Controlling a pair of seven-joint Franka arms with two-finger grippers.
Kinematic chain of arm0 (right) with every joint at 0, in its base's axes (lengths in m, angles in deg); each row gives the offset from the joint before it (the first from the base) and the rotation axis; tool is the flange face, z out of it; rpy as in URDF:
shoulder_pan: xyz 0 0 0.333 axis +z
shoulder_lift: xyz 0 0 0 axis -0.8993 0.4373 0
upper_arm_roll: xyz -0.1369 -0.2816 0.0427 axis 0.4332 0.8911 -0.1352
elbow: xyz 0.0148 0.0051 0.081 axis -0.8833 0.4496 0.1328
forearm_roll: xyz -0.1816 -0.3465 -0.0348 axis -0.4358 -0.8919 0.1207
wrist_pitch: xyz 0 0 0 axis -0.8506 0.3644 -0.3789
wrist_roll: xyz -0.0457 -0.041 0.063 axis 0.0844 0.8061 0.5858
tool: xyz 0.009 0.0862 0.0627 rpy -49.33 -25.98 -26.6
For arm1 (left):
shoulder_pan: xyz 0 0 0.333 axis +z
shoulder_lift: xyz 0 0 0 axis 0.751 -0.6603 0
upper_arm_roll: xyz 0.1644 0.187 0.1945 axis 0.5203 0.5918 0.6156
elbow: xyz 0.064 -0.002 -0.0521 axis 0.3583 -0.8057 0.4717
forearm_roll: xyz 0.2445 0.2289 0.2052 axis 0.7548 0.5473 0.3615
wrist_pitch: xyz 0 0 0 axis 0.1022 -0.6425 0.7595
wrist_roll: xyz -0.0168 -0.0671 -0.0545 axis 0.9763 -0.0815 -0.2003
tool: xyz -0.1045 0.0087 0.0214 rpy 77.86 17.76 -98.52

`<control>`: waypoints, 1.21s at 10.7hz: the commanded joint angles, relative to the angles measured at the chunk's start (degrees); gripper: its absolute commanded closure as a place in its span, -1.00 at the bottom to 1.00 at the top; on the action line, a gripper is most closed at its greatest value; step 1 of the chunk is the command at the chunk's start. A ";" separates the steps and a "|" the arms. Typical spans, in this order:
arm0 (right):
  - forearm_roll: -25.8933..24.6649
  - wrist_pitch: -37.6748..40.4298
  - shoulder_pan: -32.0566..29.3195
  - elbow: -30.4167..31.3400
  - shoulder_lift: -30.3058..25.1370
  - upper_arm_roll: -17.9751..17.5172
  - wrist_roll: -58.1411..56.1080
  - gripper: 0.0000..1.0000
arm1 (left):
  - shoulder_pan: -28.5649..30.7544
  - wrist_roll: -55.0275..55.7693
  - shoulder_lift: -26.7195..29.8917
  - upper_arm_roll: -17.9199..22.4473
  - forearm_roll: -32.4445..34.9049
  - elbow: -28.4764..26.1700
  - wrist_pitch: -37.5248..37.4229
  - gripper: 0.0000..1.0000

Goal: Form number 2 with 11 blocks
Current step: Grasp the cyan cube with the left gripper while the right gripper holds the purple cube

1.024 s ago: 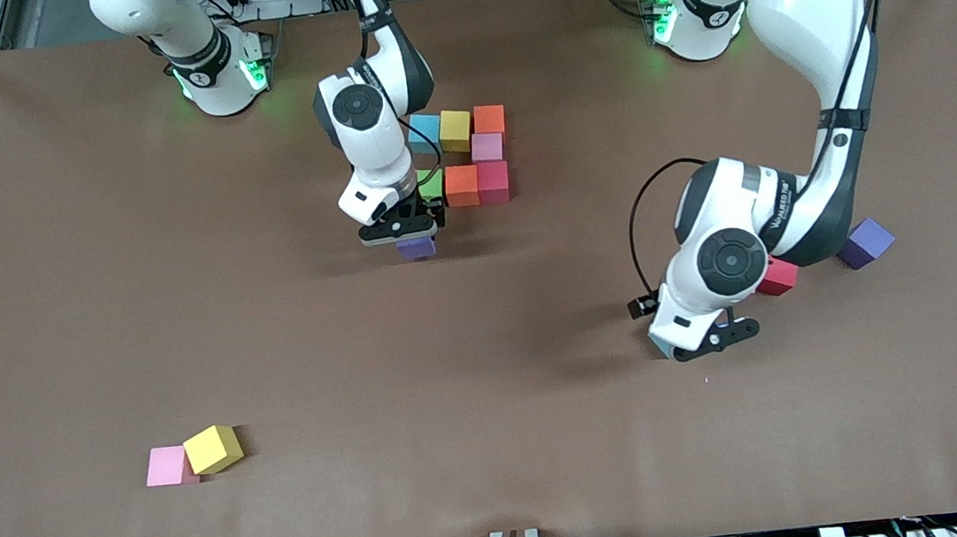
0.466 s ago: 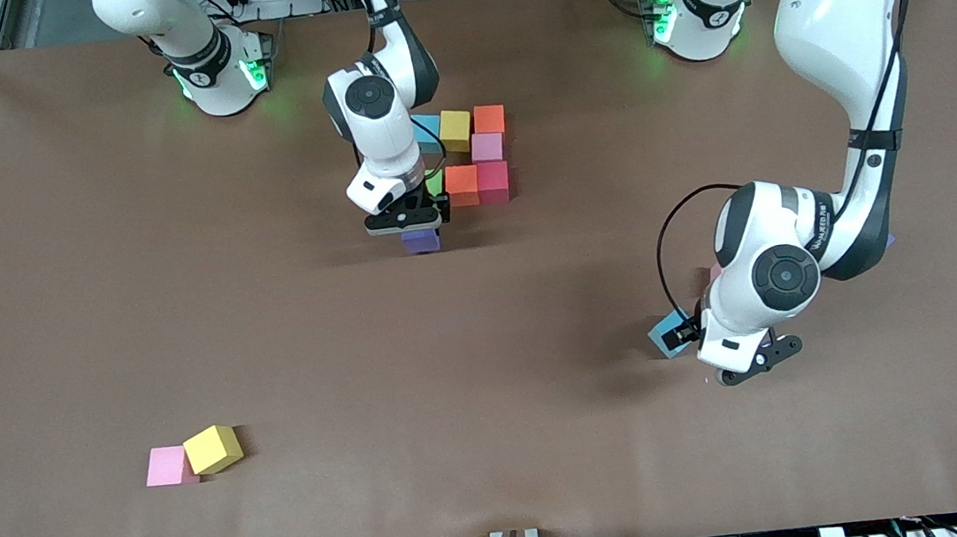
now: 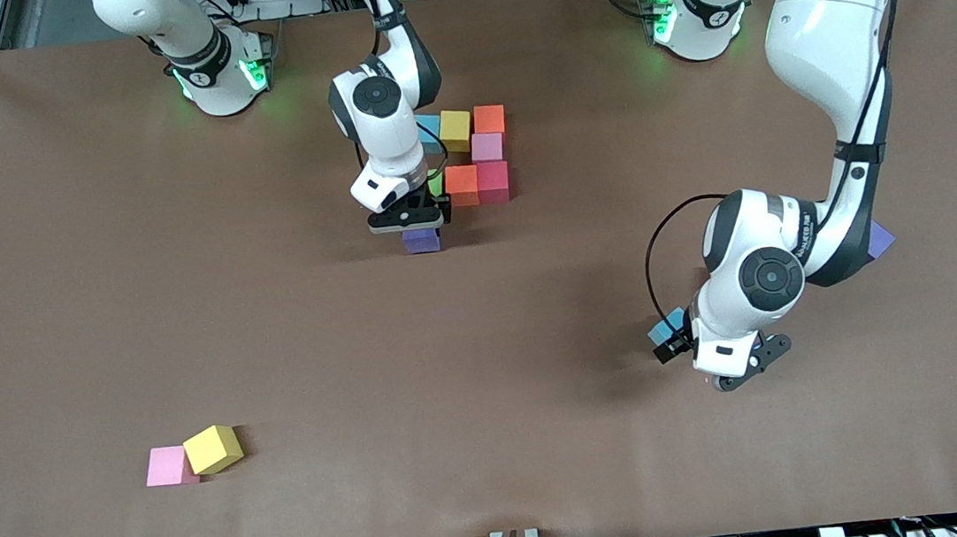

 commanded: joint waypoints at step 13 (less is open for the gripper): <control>5.51 -0.98 1.36 1.00 1.08 -2.38 1.21 0.80 | 1.44 4.25 -0.72 -2.24 3.91 -3.59 2.10 -0.98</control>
